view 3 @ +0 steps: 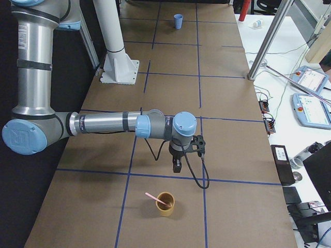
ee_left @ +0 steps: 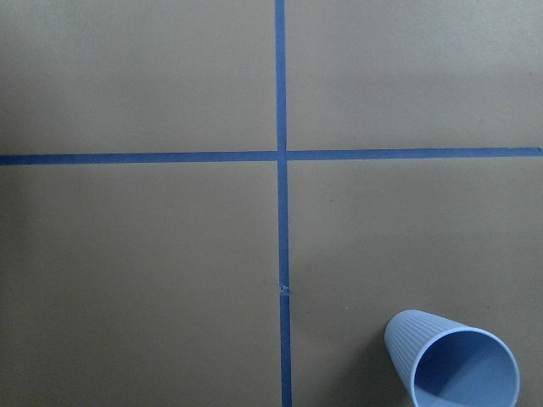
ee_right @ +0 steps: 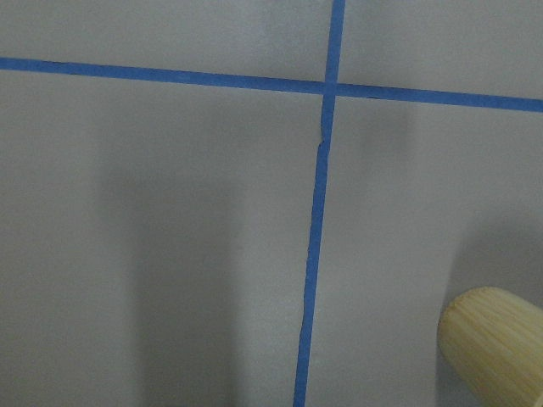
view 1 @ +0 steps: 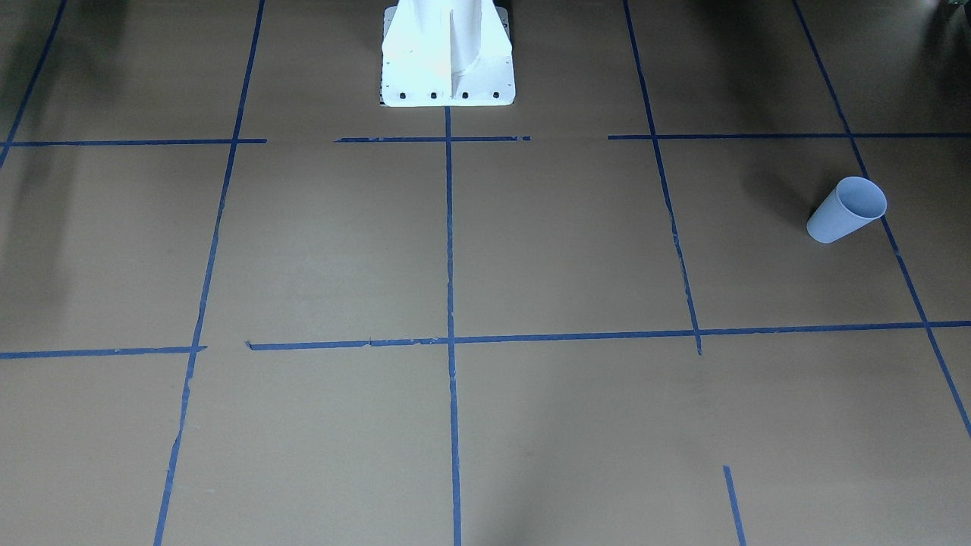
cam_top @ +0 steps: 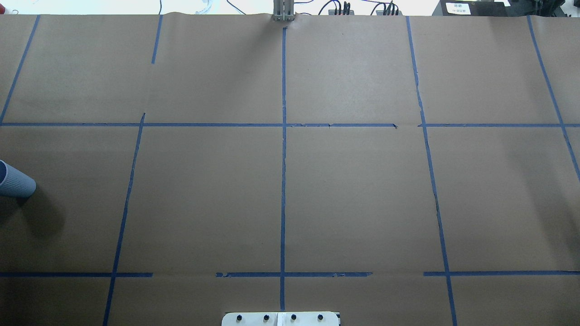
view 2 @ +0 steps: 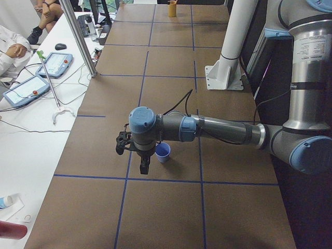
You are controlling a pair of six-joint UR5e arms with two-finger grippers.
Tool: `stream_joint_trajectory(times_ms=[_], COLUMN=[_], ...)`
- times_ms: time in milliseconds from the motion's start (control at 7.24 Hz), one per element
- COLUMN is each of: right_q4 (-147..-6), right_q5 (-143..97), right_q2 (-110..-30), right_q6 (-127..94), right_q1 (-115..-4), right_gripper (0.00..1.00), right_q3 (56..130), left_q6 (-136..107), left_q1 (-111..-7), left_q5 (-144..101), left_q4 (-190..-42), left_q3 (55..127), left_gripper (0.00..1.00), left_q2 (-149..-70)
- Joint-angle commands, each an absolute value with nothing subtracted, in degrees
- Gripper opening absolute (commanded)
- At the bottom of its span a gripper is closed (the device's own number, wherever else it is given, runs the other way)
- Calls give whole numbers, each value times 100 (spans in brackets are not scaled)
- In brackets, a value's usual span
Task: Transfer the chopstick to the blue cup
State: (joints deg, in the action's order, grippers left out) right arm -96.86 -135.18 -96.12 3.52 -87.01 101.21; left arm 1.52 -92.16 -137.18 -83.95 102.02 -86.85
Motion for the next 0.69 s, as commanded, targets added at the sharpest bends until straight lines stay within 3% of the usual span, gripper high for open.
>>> stream_joint_trajectory(times_ms=[0, 553], right_q4=[-9686, -9686], right_q5=[-13518, -13447], right_q2=[-9606, -9606], right_q6=[360, 352], right_q1=[-8701, -8701], right_gripper=[100, 100], right_q3=[10160, 10178], left_q6=[324, 325], left_q1=[-9176, -9176], left_q5=[-13659, -13667], left_q4=[-8446, -8437], left_q3=[10239, 10204], left_gripper=[100, 100], left_q2=[-8501, -8394])
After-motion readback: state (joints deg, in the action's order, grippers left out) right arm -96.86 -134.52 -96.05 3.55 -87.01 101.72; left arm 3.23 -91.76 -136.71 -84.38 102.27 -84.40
